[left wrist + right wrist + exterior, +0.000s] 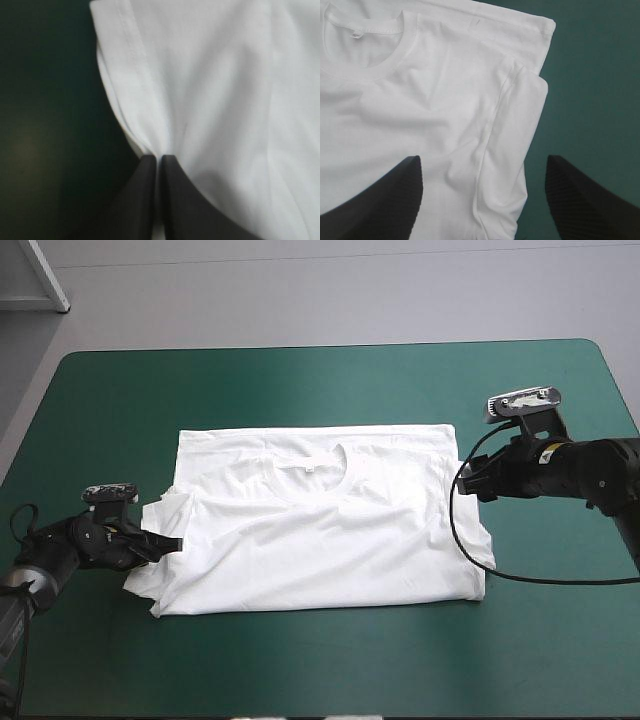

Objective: Fold the cloth

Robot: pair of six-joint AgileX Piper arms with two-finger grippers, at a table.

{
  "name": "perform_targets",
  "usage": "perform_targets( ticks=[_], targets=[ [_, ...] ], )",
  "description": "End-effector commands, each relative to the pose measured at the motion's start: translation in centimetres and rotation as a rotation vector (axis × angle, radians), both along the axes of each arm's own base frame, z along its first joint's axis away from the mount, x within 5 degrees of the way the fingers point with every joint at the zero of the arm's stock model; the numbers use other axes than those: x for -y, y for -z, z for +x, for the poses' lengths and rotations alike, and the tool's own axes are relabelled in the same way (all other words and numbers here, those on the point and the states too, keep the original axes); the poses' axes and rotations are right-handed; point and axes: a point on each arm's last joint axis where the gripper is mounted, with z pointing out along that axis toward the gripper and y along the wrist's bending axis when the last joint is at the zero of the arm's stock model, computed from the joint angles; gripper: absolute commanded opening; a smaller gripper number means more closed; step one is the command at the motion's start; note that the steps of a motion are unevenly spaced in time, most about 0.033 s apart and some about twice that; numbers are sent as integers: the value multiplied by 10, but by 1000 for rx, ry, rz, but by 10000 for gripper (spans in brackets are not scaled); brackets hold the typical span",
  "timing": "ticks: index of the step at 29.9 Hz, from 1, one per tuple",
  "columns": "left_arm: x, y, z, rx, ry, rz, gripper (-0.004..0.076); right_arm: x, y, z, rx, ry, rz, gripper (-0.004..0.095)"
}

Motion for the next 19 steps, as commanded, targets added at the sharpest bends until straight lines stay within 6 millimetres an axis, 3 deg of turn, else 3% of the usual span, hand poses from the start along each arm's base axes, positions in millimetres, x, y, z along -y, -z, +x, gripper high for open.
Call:
perform_targets(
  ticks=[1,6,11,19],
  targets=[
    [-4,-31,-8,122,-50,68,19,1,-18,-5,97,3,26,616],
    [-7,-55,-22,224,-99,104,19,1,-18,-5,97,3,26,554],
    [2,-68,-25,282,-100,-8,19,-1,-18,-5,95,0,51,521],
    [50,-75,-25,339,143,-206,19,-1,-20,-4,110,2,64,514]
  ],
)
